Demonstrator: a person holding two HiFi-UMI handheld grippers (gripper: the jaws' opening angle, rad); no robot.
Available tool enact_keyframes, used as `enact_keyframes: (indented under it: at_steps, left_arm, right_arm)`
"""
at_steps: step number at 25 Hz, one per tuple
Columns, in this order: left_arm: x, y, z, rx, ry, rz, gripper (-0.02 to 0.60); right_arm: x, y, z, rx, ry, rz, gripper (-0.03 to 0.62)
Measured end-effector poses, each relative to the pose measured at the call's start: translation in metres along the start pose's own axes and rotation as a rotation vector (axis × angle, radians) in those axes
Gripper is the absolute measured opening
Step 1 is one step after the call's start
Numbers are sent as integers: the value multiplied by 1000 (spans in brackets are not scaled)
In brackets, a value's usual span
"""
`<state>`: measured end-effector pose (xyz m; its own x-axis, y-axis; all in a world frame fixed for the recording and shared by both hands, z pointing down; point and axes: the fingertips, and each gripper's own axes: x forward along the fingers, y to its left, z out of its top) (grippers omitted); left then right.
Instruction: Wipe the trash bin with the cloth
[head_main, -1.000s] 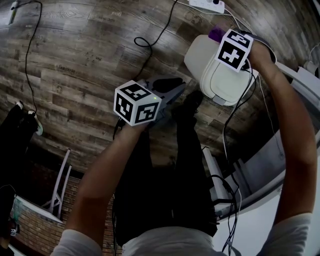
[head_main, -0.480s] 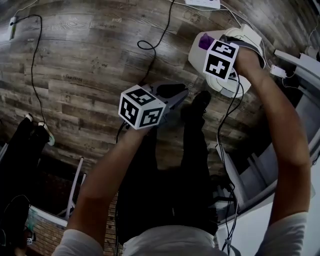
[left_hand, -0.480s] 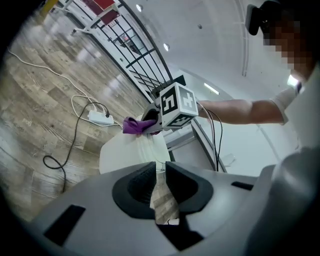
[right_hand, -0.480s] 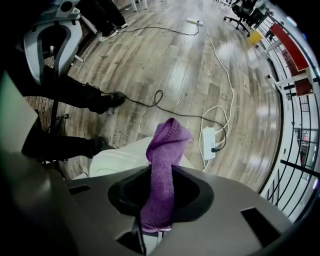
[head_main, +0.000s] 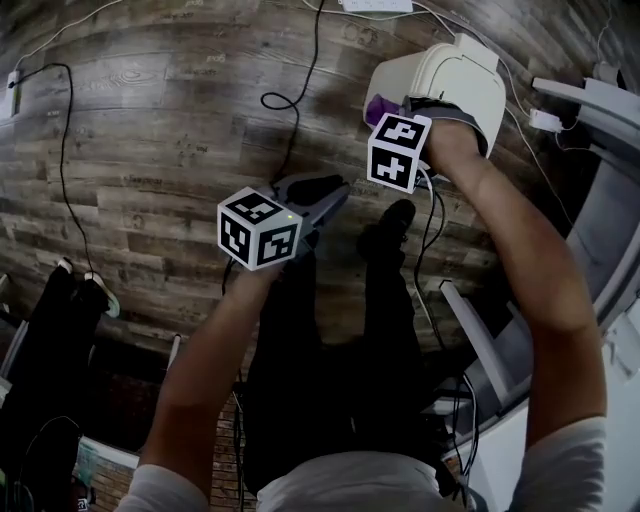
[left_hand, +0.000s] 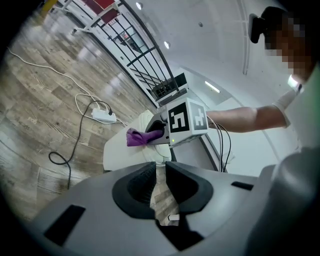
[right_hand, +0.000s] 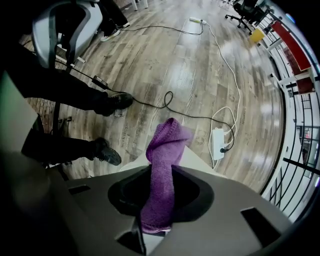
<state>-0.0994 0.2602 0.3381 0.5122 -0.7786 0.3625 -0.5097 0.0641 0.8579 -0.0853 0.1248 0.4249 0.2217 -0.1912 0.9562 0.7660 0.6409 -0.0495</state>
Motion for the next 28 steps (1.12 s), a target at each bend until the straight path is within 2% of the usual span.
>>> enact_keyframes:
  at_steps: [6, 16, 20, 23, 28]
  left_arm:
    - [-2, -2, -9, -2, 17, 7, 60]
    - [-6, 6, -10, 1, 25, 35, 60]
    - [-2, 6, -16, 8, 49, 45, 60]
    - [4, 5, -20, 11, 72, 52, 60]
    - [18, -4, -17, 24, 86, 45, 60]
  right_arm:
    - [1, 33, 7, 95, -23, 36, 101]
    - [7, 93, 20, 188, -76, 164, 101]
    - [2, 120, 27, 204, -148, 222, 101]
    - [-4, 132, 28, 217, -203, 226, 101]
    - [-19, 135, 27, 335, -377, 242, 100]
